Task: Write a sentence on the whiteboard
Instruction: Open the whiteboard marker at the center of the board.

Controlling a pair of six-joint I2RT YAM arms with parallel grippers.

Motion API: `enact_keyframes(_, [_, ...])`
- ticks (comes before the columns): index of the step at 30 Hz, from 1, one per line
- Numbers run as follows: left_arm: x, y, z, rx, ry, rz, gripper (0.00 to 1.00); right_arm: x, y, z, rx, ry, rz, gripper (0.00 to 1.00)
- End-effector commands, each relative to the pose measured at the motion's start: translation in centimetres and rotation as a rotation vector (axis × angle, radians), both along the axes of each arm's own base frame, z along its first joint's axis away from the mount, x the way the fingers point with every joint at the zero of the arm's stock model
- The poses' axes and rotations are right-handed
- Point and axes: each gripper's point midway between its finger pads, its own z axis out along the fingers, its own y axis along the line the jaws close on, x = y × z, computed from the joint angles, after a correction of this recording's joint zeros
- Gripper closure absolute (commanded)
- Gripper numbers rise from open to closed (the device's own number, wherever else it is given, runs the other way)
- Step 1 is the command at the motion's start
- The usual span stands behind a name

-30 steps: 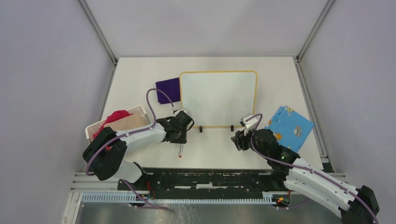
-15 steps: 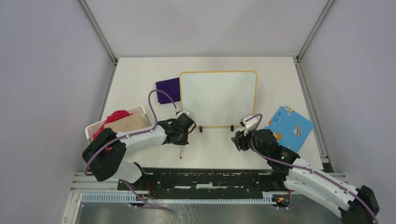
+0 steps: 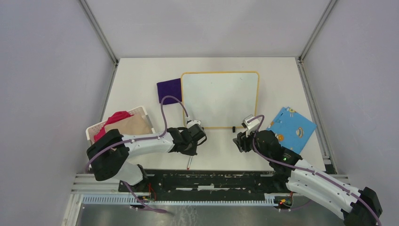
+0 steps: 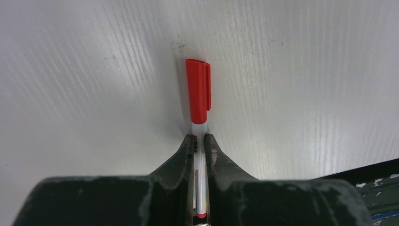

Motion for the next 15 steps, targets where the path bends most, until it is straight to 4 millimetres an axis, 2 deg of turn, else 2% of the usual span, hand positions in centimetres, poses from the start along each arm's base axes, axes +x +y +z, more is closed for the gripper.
enact_keyframes(1, [0.7, -0.6, 0.0, 0.013, -0.018, 0.028, 0.81, 0.4, 0.1, 0.9, 0.019, -0.033, -0.008, 0.47])
enact_keyframes(4, [0.8, -0.3, -0.1, 0.041, -0.018, 0.007, 0.71, 0.3, -0.1, 1.0, 0.020, -0.037, -0.011, 0.47])
enact_keyframes(7, [0.8, -0.2, -0.2, 0.068, -0.017, -0.016, 0.66, 0.3, -0.1, 1.1, 0.023, -0.040, -0.013, 0.47])
enact_keyframes(15, [0.2, 0.2, -1.5, 0.098, 0.018, -0.044, 0.69, 0.4, -0.1, 1.2, 0.022, -0.041, -0.013, 0.47])
